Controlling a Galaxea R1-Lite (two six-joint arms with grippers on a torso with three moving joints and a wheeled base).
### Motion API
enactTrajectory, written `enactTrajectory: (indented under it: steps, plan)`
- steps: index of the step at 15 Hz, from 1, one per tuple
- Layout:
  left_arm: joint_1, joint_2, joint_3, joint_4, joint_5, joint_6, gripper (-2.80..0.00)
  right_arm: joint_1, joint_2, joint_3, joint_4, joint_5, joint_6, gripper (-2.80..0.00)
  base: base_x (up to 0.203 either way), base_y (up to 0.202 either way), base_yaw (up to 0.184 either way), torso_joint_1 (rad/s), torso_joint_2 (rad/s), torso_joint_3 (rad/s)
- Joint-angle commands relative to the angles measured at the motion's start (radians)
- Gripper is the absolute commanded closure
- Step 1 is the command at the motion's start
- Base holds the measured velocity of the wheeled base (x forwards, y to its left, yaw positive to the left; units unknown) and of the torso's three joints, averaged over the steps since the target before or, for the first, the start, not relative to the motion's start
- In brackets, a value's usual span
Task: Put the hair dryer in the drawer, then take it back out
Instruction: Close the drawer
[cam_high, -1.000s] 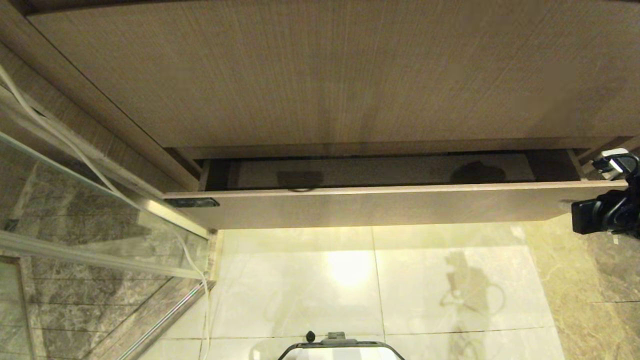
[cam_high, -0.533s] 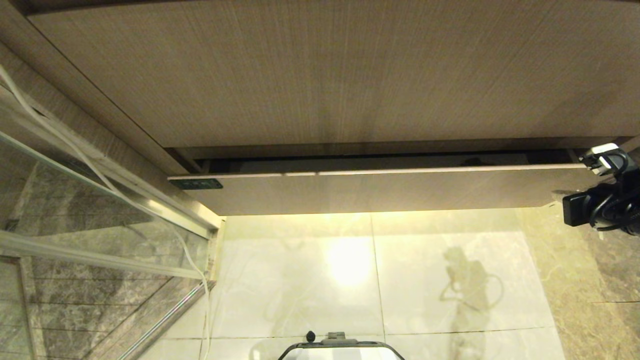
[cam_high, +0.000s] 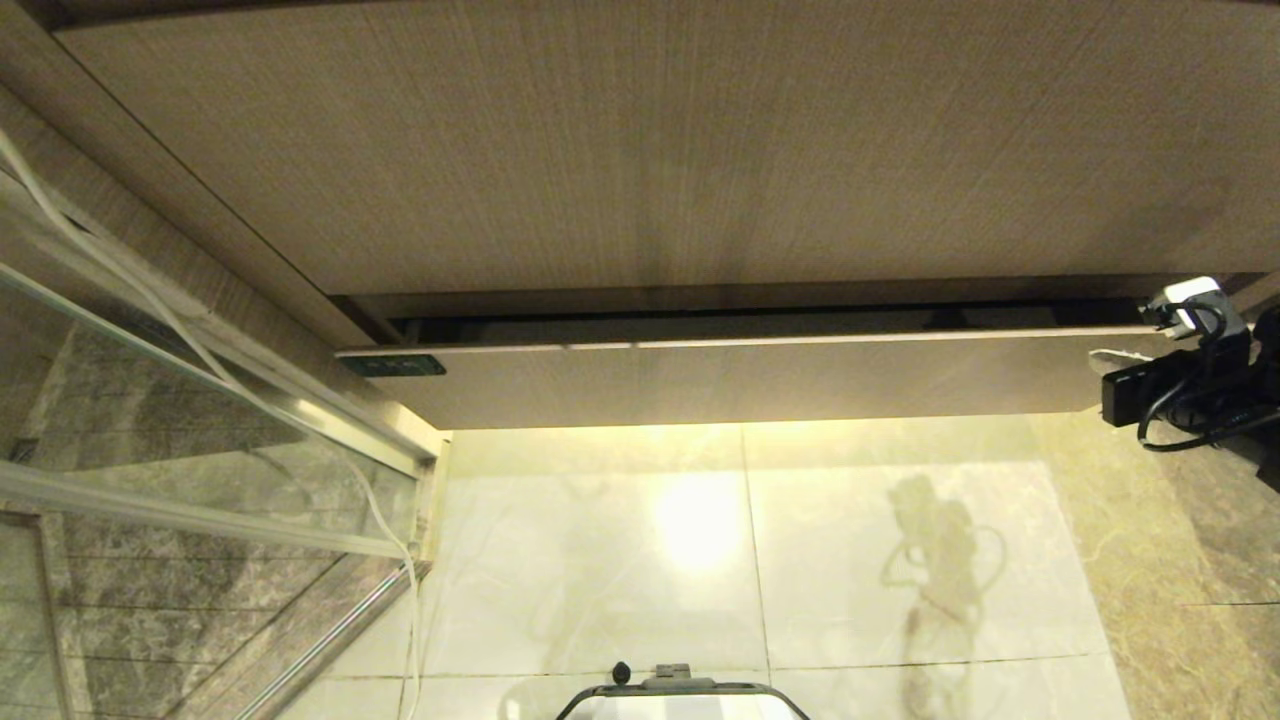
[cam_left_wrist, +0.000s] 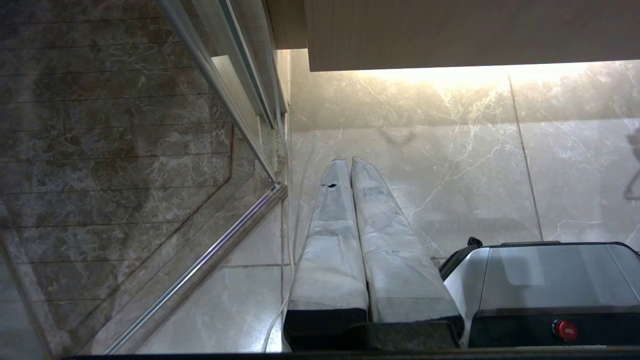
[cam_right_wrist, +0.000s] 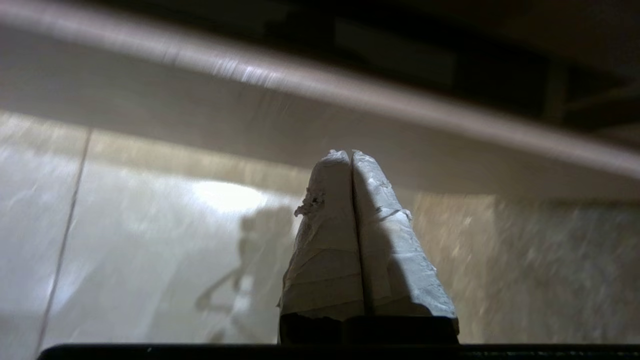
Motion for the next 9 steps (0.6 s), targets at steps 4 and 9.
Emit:
enactTrajectory:
  steps: [4,9]
  plan:
    - [0.000,0.000,0.000,0.000,0.000,0.000,0.00,0.000,0.050,-0.015,-0.106,0.003,0.008,0.00,0.000,0.000,0.000,0.000,0.00,0.000]
    - [0.000,0.000,0.000,0.000,0.000,0.000,0.00,0.000,0.071,-0.018,-0.168,0.003,0.026,0.00,0.000,0.000,0.000,0.000,0.00,0.000]
